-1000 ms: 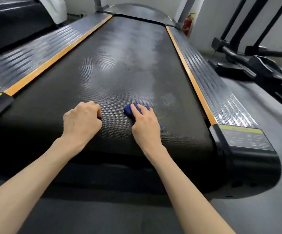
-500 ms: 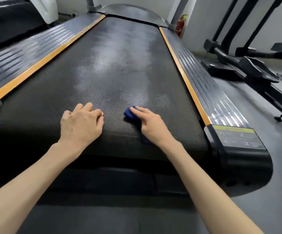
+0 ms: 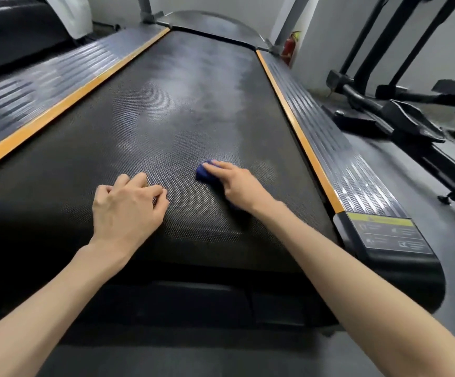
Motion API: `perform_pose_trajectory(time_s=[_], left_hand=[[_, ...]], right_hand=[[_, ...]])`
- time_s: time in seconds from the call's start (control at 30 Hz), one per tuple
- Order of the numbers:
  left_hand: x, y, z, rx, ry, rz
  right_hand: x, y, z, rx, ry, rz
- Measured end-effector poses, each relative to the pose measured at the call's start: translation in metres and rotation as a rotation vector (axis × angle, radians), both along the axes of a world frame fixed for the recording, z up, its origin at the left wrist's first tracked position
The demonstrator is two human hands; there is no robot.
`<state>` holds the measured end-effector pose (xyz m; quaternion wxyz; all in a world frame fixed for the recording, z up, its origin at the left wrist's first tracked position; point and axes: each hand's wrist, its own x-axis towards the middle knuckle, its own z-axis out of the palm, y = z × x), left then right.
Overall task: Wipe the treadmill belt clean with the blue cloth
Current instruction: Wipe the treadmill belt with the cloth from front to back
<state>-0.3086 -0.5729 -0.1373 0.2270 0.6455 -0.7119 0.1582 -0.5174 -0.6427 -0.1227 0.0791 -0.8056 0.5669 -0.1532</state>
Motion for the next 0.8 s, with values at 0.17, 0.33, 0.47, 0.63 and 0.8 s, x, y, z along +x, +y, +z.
perform_pose_trajectory(time_s=[0.17, 0.33, 0.47, 0.63, 0.8], left_hand=[[0.001, -0.005, -0.003, -0.034, 0.044, -0.006], [0.0, -0.012, -0.005, -0.03, 0.071, 0.001], [-0.001, -0.013, -0.005, -0.038, 0.061, 0.025], [0.002, -0.012, -0.007, -0.012, 0.076, 0.013], [0.0, -0.011, -0.01, -0.044, 0.048, 0.002]], right_hand=[[-0.077, -0.04, 0.013, 0.066, 0.074, -0.613], [0.002, -0.035, 0.003, -0.039, 0.004, -0.223], [0.018, -0.025, -0.006, -0.032, -0.013, 0.127], [-0.067, -0.053, 0.014, 0.049, 0.038, -0.493], [-0.048, -0.038, 0.017, 0.031, 0.026, -0.442]])
